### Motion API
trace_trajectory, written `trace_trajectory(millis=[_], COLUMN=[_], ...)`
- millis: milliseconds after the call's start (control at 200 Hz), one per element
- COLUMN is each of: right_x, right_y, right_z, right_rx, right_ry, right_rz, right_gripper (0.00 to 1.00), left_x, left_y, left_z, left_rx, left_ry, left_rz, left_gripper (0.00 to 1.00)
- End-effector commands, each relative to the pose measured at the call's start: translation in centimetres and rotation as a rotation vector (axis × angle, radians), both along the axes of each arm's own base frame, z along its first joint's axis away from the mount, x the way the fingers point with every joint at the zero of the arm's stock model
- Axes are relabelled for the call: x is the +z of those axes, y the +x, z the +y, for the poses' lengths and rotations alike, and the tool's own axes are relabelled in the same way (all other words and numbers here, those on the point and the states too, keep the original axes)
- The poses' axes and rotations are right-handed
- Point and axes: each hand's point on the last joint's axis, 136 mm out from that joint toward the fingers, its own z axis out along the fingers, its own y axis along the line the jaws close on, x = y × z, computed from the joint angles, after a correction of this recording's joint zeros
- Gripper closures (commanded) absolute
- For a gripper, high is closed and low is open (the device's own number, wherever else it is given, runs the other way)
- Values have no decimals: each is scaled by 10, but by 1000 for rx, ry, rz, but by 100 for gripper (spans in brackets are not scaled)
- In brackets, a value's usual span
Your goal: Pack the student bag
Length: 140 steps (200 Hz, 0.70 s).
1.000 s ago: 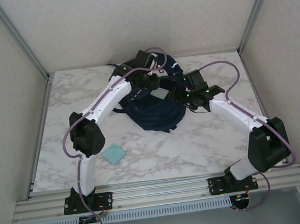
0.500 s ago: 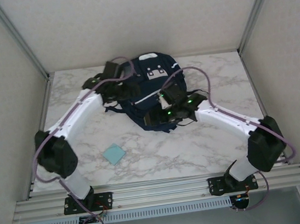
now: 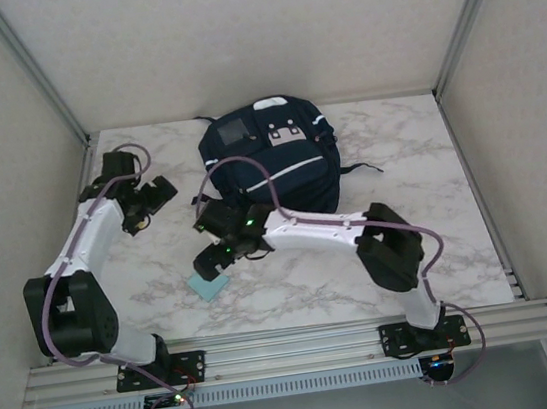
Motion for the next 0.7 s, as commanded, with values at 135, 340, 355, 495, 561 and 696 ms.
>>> trace_trajectory(millis=[135,340,355,495,561,696], right_x=[-37,-58,-60,-70,-76,-88], right_y=[-1,-18,-19,-28,-31,-25], right_z=[12,31,32,37,38,31], right_rx=[62,156,162,200,210,183], right_ry=[-227,-246,-249,-292,-321,-405], right_rz=[-96,-16,-14,-14,-22,-51], right_gripper=[1,1,1,1,1,1], left_x=[24,20,19,18,18,18], left_y=[4,5,5,5,5,5], left_z=[22,23,23,22,23,24], left_rx=[96,103,102,100,100,103], left_ry=[-54,-80,-80,-84,-84,-84], left_rz=[-113,-112,-111,-113,-113,-114], left_gripper=[0,0,0,0,0,0])
